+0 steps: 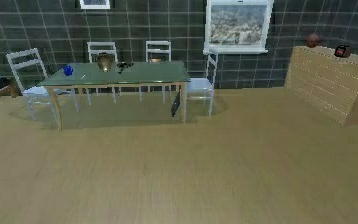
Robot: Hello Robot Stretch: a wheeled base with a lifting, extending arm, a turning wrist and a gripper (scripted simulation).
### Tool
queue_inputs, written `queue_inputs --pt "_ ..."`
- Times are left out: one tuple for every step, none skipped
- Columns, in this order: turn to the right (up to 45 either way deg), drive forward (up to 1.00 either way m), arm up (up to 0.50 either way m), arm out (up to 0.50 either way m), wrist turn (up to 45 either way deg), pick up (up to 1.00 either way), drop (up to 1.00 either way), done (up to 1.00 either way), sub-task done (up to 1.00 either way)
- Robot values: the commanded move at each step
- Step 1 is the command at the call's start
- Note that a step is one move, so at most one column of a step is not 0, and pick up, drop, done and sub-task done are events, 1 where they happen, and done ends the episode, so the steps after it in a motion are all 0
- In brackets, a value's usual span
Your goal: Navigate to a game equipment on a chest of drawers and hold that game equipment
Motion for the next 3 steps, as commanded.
queue_inputs --pt "36.0 0.00 0.00 0.00 0.0 0.00 0.00 0.00 0.00" --pt "0.0 0.45 0.00 0.00 0.0 0.00 0.00 0.00 0.00" --pt "6.0 0.00 0.00 0.00 0.0 0.00 0.00 0.00 0.00"
